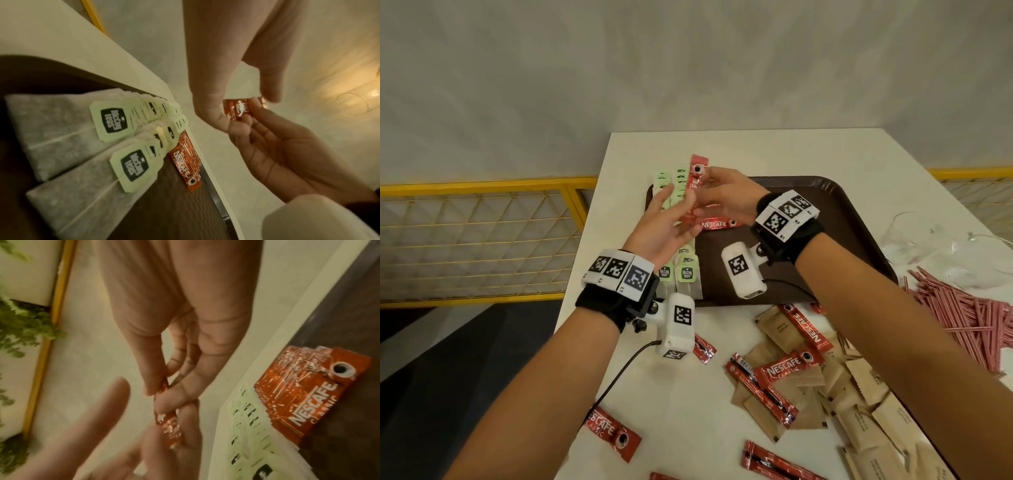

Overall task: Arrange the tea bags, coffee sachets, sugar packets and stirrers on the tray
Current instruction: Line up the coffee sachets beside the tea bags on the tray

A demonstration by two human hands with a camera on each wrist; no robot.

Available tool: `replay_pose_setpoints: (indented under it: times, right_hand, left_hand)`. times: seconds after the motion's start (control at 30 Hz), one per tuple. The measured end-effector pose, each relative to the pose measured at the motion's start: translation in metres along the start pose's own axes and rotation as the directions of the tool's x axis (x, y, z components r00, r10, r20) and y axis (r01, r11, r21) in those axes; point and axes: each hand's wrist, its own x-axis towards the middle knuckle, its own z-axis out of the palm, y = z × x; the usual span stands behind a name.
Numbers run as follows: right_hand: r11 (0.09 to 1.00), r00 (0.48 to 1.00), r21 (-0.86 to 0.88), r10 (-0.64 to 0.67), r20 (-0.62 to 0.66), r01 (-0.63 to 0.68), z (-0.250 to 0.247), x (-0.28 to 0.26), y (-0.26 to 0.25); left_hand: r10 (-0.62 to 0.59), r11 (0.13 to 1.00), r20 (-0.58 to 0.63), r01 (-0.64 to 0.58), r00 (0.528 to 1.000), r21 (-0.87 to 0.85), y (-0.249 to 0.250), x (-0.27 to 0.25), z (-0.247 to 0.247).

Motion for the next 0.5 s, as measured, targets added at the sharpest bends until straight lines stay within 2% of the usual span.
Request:
replay_pose_setpoints:
  times: [0.1, 0.2, 0.27, 0.3, 0.37, 0.4, 0.43, 0.5]
  right_hand:
    - [0.996, 1.0, 0.081, 0.026, 0.004, -0.026, -0.005, -0.005, 0.007]
    - [0.995, 0.985, 0.086, -0.036, -0.17, 0.052, -0.012, -0.011, 0.01]
    - [0.982, 0.968, -0.157, -0.14, -0.209, 0.108, -0.02, -0.013, 0.008]
    - [0.929, 0.973, -0.353, -0.174, -0.152, 0.111, -0.023, -0.014, 0.005]
    - [0.732, 0.989, -0.673, -0.15, -0.001, 0.11, -0.023, -0.015, 0.001]
    - [0.66, 0.991, -0.743, -0.133, 0.031, 0.112, -0.023, -0.014, -0.001]
    - [0.639, 0.992, -0.763, -0.127, 0.024, 0.1, -0.022, -0.013, -0.003]
    - [0.699, 0.992, -0.713, -0.118, -0.042, 0.053, -0.025, -0.01, -0.005]
  left_hand:
    - [0.039, 0.999, -0.074, -0.036, 0.997, 0.038, -0.003, 0.002, -0.001]
    - [0.033, 0.992, -0.121, -0.017, 0.992, 0.128, -0.005, 0.004, -0.002]
    - [0.041, 0.972, -0.136, -0.008, 0.99, 0.233, -0.006, 0.007, -0.004]
    - [0.048, 0.959, -0.124, -0.011, 0.991, 0.284, -0.006, 0.008, -0.004]
    - [0.062, 0.934, -0.089, -0.026, 0.994, 0.357, -0.005, 0.008, -0.002]
    - [0.072, 0.925, -0.076, -0.038, 0.994, 0.379, -0.004, 0.009, -0.001]
    - [0.083, 0.919, -0.069, -0.05, 0.994, 0.392, -0.002, 0.009, 0.0]
    - [0.109, 0.915, -0.087, -0.065, 0.99, 0.399, 0.005, 0.01, -0.005]
